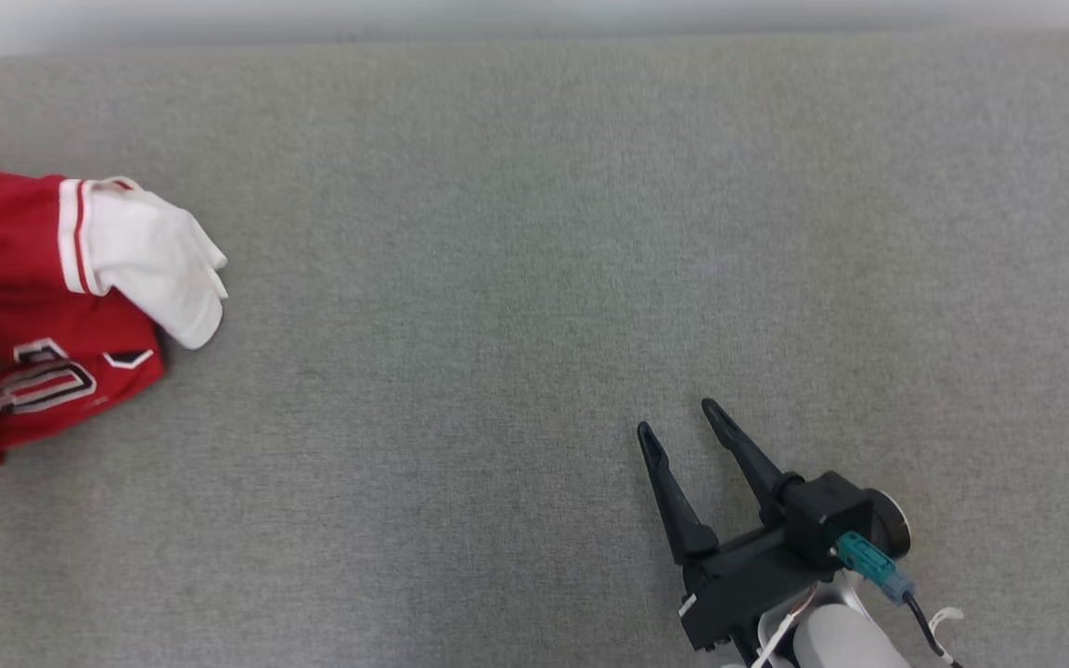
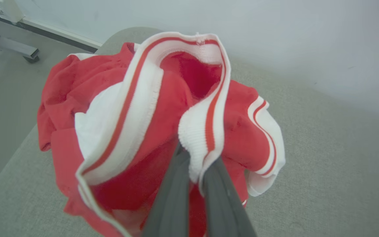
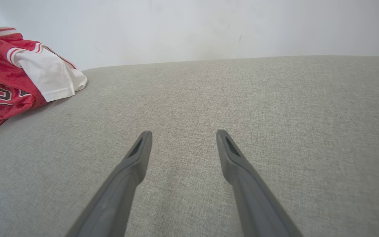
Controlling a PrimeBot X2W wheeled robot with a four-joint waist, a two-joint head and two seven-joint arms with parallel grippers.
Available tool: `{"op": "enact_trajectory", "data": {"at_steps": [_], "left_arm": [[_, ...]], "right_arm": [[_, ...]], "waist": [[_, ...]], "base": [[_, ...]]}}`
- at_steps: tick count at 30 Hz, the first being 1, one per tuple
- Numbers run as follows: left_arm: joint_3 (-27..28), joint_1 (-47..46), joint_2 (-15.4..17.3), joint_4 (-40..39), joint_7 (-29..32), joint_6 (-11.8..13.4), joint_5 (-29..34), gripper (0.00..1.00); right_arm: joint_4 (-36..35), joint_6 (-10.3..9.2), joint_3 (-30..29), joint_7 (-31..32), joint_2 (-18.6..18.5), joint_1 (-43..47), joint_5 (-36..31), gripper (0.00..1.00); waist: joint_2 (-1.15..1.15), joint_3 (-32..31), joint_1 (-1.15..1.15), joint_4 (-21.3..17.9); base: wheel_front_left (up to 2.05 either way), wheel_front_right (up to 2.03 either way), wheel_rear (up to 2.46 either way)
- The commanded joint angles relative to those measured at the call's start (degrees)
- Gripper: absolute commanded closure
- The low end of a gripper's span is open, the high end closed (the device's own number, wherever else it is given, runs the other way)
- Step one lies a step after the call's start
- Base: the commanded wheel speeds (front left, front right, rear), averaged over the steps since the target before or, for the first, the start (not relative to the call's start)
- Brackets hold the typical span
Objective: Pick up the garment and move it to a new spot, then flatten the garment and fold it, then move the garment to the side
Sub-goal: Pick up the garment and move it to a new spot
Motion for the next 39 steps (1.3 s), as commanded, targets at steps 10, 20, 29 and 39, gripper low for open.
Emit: {"op": "enact_trajectory", "data": {"at_steps": [10, 20, 29, 39], "left_arm": [[-6.38, -9.02, -0.81, -5.5, 1.24, -4.99, 1.28, 1.0], [-13.66, -15.88, -6.99, -11.42, 3.07, -7.58, 0.43, 1.0], [-19.05, -14.1, -14.8, -12.66, 0.45, -8.31, -0.85, 1.0], [-26.33, -5.34, -17.56, -0.55, -8.5, -8.74, 4.95, 1.0]], "right_arm": [[2.09, -0.12, -0.36, -0.44, -0.1, 5.52, 2.37, 0.0], [1.91, -0.12, 0.04, -0.48, -0.09, 8.92, 2.76, 0.0], [1.51, -0.12, 0.08, -0.46, -0.08, 8.48, 3.16, 0.0], [1.41, -0.12, -0.33, -0.47, -0.07, 6.74, 4.04, 0.0]], "waist": [[0.0, -13.56, 0.0, 1.6], [0.0, -18.18, 0.0, -5.26], [0.0, -16.89, 0.0, -13.33], [0.0, -13.88, 0.0, -20.05]], "base": [[0.0, 0.0, 0.0], [0.0, 0.0, 0.0], [0.0, 0.0, 0.0], [0.0, 0.0, 0.0]]}}
